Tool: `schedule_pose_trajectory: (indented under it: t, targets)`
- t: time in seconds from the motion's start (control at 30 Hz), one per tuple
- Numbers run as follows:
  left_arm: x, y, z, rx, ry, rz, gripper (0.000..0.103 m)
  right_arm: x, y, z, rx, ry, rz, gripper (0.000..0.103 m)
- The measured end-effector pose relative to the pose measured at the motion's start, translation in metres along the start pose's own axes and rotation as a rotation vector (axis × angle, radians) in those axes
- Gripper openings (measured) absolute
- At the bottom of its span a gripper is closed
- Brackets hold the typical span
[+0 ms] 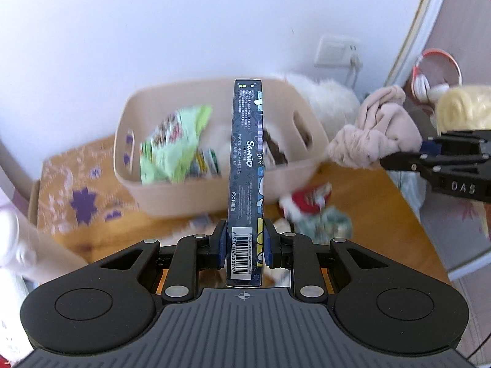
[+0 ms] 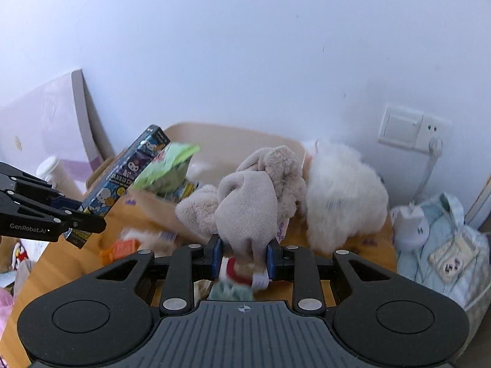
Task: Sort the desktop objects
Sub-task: 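Lower both items into the beige basket and open both tools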
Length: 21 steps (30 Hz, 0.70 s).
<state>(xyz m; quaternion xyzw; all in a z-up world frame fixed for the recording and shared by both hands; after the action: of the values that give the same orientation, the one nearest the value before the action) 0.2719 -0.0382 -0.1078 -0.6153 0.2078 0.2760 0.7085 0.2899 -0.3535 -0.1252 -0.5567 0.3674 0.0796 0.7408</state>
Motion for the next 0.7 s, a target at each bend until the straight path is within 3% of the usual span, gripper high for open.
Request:
schedule_pose_trajectory:
  t: [0.27,0.47,0.7]
  targets:
    - [0.021,-0.044,-0.026,0.028,-0.031,-0.062,0.023,0.027,-0.031,-0.036,0.026,-0.026,-0.026,0.026]
    - [0.049,-0.064,-0.037,0.011,-0.11,-0.087,0.023,0.058,-0.049,-0.041,-0.041,-0.056,-0.023,0.026]
    - [0.088,-0.076,-0.038,0.027,-0.175,-0.057,0.023,0.102,-0.048,-0.038,-0.065,-0.085,0.038,0.026]
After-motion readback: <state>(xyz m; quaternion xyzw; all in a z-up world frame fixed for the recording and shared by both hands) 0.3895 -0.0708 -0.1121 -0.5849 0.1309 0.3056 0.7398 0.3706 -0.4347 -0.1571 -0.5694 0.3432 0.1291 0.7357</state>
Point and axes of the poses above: each gripper's, at about its wrist camera, not at the fingertips, and x roughly the way its jaws point, z to its left, y to its underside, the point moved 6 cm from there along x, roughly the way its jaws point, and after that the axes turned 13 degrees about -x, right-handed, at the moved point
